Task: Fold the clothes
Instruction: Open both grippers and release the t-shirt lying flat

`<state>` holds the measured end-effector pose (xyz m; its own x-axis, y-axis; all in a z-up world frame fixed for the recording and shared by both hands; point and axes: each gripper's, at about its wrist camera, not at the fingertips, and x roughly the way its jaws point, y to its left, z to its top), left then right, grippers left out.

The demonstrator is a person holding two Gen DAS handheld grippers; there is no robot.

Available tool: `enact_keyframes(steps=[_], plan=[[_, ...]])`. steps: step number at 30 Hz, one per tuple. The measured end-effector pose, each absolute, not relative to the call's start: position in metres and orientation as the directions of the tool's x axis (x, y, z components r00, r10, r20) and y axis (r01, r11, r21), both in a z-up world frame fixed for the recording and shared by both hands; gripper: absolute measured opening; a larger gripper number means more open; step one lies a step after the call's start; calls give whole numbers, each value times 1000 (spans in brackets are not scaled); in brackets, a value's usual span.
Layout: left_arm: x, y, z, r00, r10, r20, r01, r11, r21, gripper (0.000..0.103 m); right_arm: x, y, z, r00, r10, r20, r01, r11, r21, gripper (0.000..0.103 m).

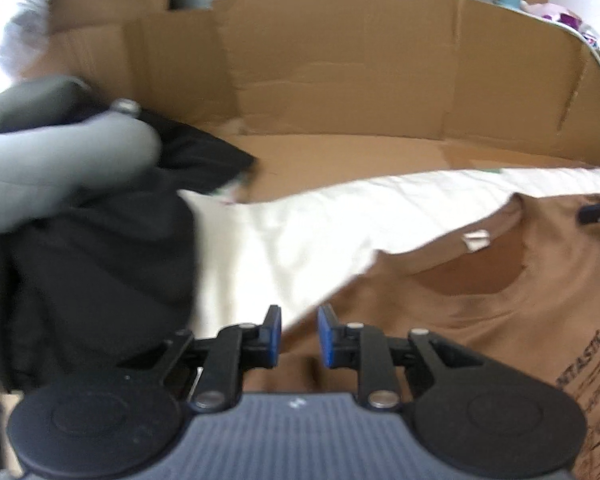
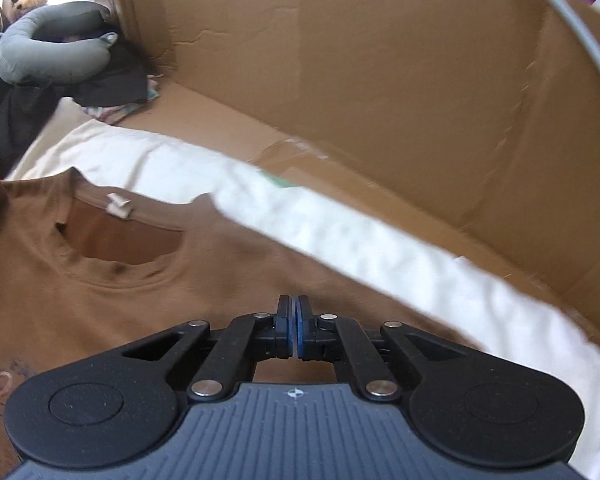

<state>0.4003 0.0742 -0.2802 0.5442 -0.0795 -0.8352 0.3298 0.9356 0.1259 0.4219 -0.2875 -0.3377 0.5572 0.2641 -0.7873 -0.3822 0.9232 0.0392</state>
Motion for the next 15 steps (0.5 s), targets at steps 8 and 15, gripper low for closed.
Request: enact_keyframes(steps=[8,15], plan=[[399,32,-323,505,-143,-851,392,917,78,23,426,-257,-355,554,287,-782,-394,917,57,5],[416,30,-351,548,-116,-828,351,931,102,20,452,-247,-361,576,280,-768,-314,943,109,7]])
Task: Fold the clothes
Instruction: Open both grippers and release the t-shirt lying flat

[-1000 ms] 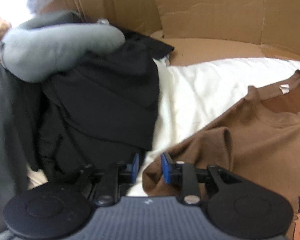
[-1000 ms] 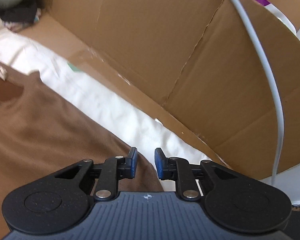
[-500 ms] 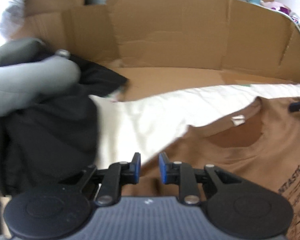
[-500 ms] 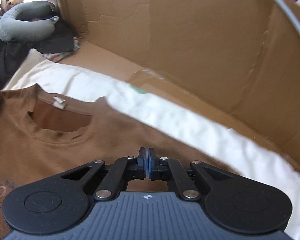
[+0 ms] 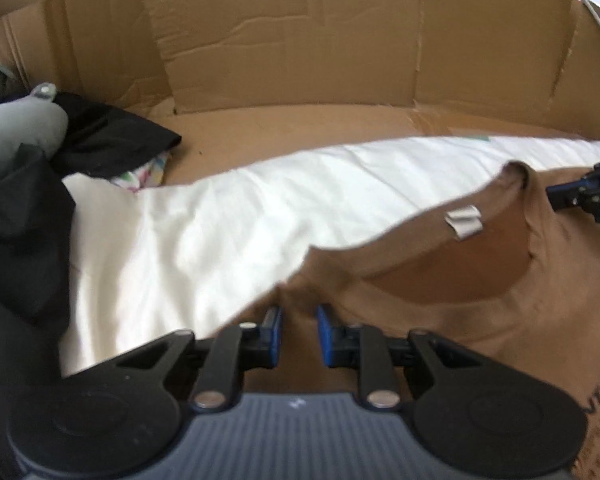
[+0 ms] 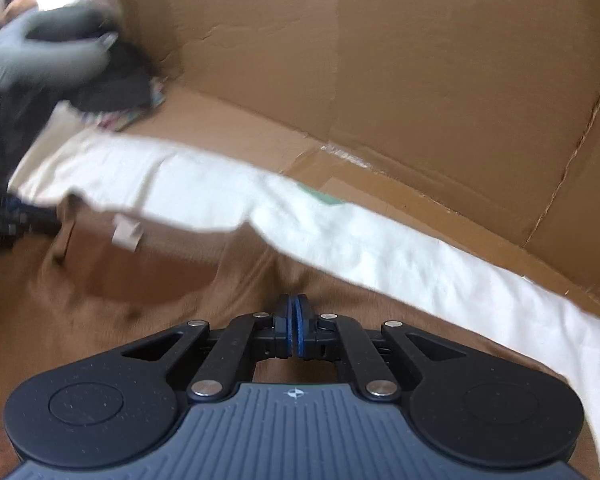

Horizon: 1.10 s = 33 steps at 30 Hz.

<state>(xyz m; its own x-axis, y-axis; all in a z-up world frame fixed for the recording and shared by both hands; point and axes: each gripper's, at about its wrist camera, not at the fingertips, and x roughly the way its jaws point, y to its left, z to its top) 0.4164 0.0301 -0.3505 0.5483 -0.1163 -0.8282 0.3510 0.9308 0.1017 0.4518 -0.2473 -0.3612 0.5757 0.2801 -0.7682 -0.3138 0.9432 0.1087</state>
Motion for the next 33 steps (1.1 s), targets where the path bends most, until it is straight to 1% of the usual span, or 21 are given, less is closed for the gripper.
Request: enact_keyframes(steps=[1,3,7,8,10,13,15,19,22,26,28,29,30,32,33], plan=[[418,31,-351,558,-107,-823,337,935,107,14,458,-250,-362,577,286,-765,-276,950,147,6],[421,33,-351,567,-96,-818,315,943,108,11,464,-250,-364,587,282,-759,-230,957,178,6],[428,28,-348,568,-59,-821,304,942,142,11,469,-245,-361,601,258,-756,-191,965,178,6],[429,27,-346,569,-47,-821,294,944,149,11,468,-245,-357,612,259,-748,-191,965,178,7],[430,30,-338,581,-40,-813,268,952,145,11,459,-246,-347,639,277,-718,-215,960,179,5],[423,32,-328,589,-71,-805,280,952,121,11,446,-243,-344,625,303,-719,-263,949,172,5],[415,31,-325,587,-95,-804,297,949,104,11,436,-237,-346,621,300,-724,-292,946,142,5],[390,25,-328,565,-201,-800,374,927,31,14,434,-222,-358,612,281,-739,-280,951,130,4],[372,18,-334,545,-201,-814,382,924,28,14,440,-210,-361,623,257,-739,-250,960,123,7],[355,12,-338,524,-191,-830,367,930,18,14,437,-209,-348,646,256,-719,-237,963,130,7],[352,10,-337,519,-178,-836,338,941,10,20,425,-218,-337,662,277,-696,-215,960,178,15],[350,9,-336,515,-169,-840,323,946,7,21,417,-223,-332,672,280,-686,-201,960,195,28],[349,8,-335,510,-159,-845,308,951,8,23,408,-228,-328,681,277,-678,-192,961,200,37],[345,4,-330,497,-128,-858,283,959,21,29,393,-236,-321,691,269,-671,-179,963,202,38],[343,1,-326,488,-118,-865,273,962,23,36,385,-241,-318,694,265,-669,-171,964,204,38]])
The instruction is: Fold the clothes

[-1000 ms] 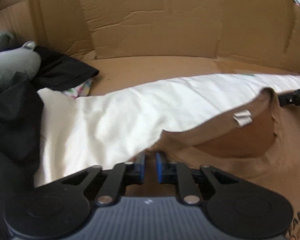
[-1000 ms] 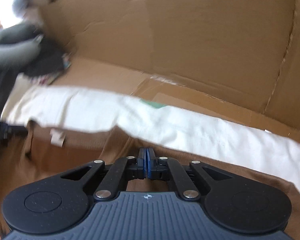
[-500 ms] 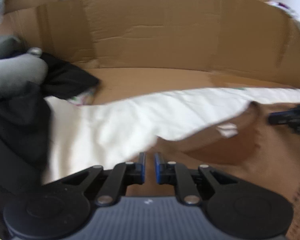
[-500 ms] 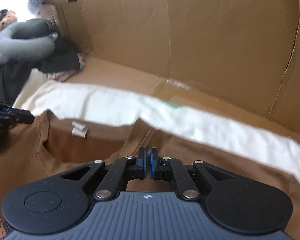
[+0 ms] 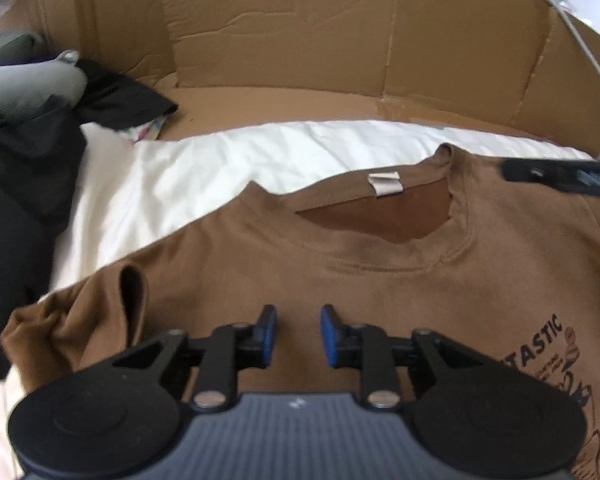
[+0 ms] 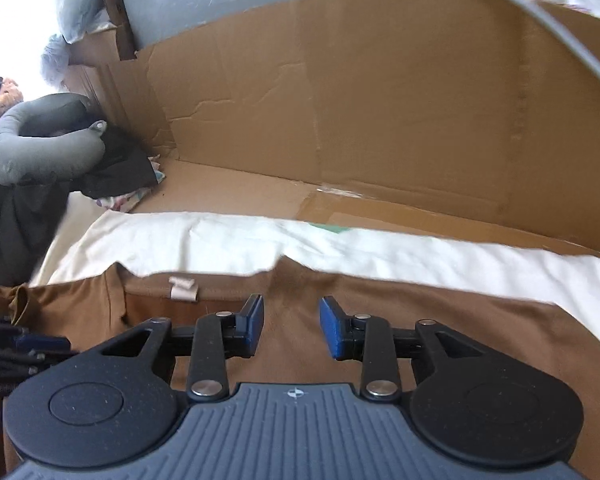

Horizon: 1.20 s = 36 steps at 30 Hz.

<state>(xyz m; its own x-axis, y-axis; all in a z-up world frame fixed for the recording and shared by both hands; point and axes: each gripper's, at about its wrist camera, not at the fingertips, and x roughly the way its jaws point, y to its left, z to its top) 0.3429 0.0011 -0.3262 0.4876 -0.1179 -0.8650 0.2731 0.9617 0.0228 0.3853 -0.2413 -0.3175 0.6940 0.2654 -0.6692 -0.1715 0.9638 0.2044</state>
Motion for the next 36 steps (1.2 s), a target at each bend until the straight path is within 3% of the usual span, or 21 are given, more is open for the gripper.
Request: enact_keyframes(steps=[4,9,15,19,23,25,28,36], plan=[[330,-11,-309,466,-115,-877,260,966,11,50,350,-270,-297,716,258,-648,-117,960,253,43],[304,-32,-284,444,-115,-889,260,966,4,59,298,-300,-269,728,234,-645,-63,959,277,53],[270,-56,-254,414,-166,-895,308,951,-34,75,239,-330,-229,702,231,-674,-12,950,313,54],[250,-63,-231,396,-83,-914,260,965,25,75,208,-350,-194,684,234,-691,34,936,350,66],[239,-67,-193,394,-77,-916,186,983,-3,75,187,-362,-154,685,240,-688,21,937,348,75],[233,-71,-171,405,-93,-910,174,984,-23,82,177,-366,-134,689,240,-684,6,942,337,85],[223,-78,-143,417,-104,-903,162,986,-39,92,165,-372,-107,697,252,-671,-24,944,330,89],[195,-94,-93,431,-102,-897,180,983,-25,96,122,-398,-52,719,243,-651,-30,947,320,94]])
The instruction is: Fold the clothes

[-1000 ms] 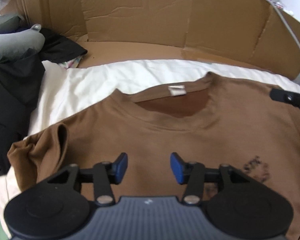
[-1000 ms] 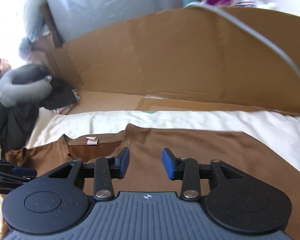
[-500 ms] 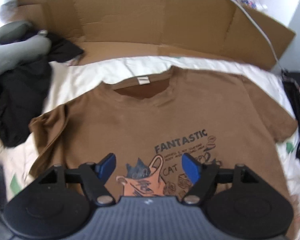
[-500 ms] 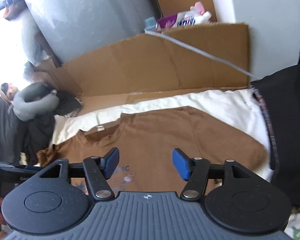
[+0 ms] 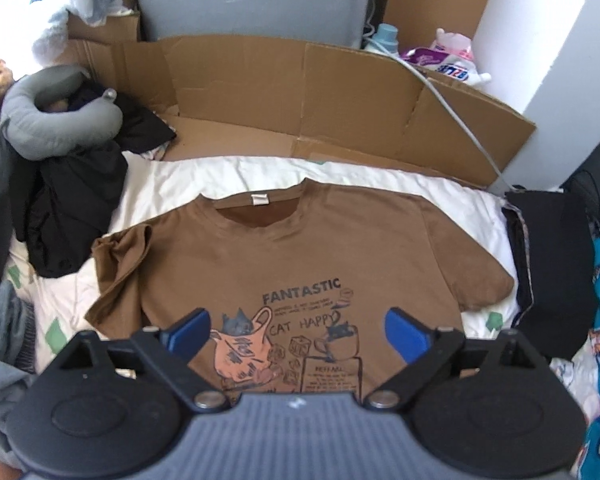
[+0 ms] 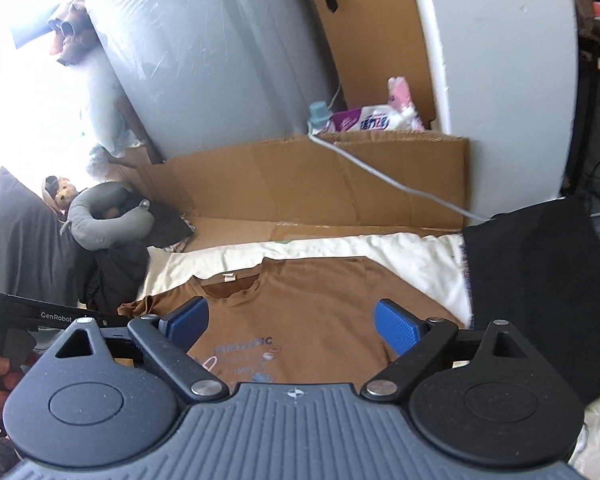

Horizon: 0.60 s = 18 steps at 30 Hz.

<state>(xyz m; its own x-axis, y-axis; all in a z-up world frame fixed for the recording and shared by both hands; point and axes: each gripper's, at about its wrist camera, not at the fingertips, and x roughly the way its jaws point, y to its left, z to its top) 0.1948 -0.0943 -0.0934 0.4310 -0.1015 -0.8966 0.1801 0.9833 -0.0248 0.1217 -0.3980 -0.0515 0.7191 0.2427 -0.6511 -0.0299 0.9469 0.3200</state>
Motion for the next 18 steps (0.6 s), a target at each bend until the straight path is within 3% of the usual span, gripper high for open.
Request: enact_keyframes(steps=[8,18], plan=[[190,-127,-75,434,-78,-897,322,944,74,96,85,-425,-52,722,219,-657,-12,953,304,95],[200,-155,-95,434,-123,-892,334,942,32,96,70,-458,-103,738,173,-652,53,949,312,94]])
